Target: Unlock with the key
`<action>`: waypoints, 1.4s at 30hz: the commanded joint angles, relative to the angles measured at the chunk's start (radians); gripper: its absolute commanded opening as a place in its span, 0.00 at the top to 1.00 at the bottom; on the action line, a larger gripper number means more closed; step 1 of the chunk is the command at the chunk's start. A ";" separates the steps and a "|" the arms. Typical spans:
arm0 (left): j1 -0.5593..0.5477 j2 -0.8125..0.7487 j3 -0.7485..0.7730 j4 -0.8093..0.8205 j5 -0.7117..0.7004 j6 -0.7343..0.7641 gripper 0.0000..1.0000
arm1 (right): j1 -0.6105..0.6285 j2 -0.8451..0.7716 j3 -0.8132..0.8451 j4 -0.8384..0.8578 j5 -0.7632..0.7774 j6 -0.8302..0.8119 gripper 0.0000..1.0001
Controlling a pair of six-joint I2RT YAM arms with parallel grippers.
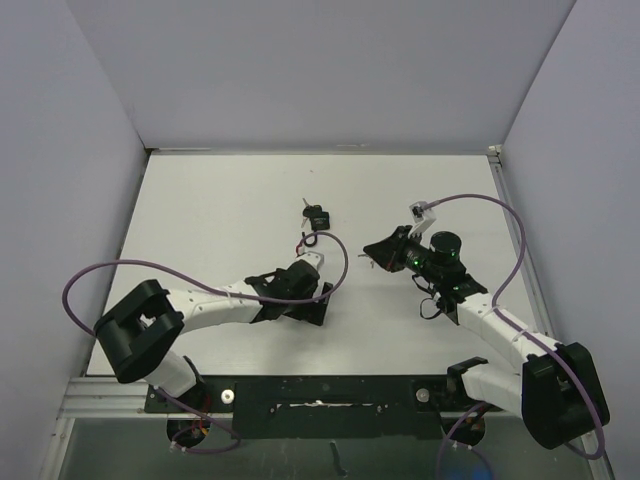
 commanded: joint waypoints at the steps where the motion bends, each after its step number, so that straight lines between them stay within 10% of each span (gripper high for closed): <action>1: 0.002 0.034 0.021 0.030 -0.004 -0.006 0.02 | -0.006 -0.038 0.007 0.027 0.012 -0.016 1.00; 19: 0.020 0.073 0.063 0.048 0.009 0.009 0.02 | -0.007 -0.029 0.015 0.025 0.011 -0.019 1.00; 32: 0.004 -0.189 0.052 0.085 0.006 0.175 0.02 | -0.010 -0.021 0.026 0.022 0.010 -0.023 1.00; 42: 0.188 -0.225 -0.008 0.032 0.061 0.268 0.02 | -0.011 -0.034 0.012 0.027 0.008 -0.020 1.00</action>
